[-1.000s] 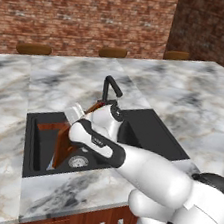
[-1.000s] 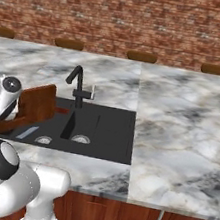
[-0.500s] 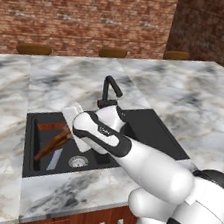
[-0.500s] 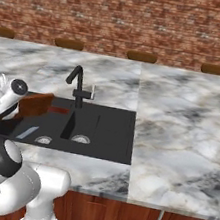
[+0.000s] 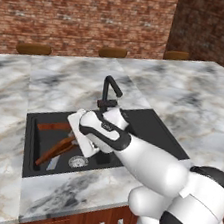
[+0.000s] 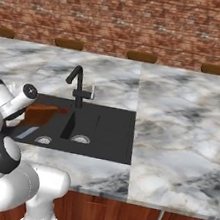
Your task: Move the cutting board and knife to the sink. Then move spray from the cabinet to the counter.
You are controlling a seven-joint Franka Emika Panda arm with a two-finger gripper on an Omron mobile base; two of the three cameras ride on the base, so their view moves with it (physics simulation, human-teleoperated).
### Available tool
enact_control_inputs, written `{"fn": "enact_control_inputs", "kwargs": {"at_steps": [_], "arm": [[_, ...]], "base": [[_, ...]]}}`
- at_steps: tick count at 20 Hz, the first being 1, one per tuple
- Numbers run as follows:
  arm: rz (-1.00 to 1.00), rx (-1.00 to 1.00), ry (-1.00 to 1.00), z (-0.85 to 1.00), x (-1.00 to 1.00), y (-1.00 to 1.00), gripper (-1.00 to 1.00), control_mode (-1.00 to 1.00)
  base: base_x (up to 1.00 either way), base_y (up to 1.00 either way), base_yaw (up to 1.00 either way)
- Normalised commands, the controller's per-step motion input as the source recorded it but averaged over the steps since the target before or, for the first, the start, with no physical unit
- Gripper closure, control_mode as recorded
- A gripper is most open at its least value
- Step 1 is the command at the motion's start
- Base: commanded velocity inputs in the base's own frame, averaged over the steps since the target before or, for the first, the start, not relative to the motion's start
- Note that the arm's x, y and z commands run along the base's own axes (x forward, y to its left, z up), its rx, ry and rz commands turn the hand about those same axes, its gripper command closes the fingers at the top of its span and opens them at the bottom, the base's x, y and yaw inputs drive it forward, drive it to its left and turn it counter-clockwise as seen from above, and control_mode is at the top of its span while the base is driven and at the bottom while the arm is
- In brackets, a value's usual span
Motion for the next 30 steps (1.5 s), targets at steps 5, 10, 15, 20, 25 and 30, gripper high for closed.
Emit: {"fn": "enact_control_inputs", "kwargs": {"at_steps": [5,10,15,20,25,30], "arm": [[0.01,0.03,0.09,-0.39,0.00,-0.26,1.00,-1.00],[0.00,0.03,0.05,-0.21,-0.04,-0.08,1.00,-1.00],[0.03,-0.05,0.18,-0.85,-0.35,-0.17,1.00,-1.00],[0.03,0.01,0.01,-0.32,0.00,0.00,1.00,-1.00],[0.19,0.15,0.11,-0.08,-0.03,-0.05,1.00,-1.00],[0.13,0.01,0.02,-0.01,-0.02,-0.01,1.00,-1.00]], "base": [[0.00,0.00,0.00],[0.00,0.00,0.00],[0.00,0.00,0.00],[0.00,0.00,0.00],[0.00,0.00,0.00],[0.00,0.00,0.00]]}}
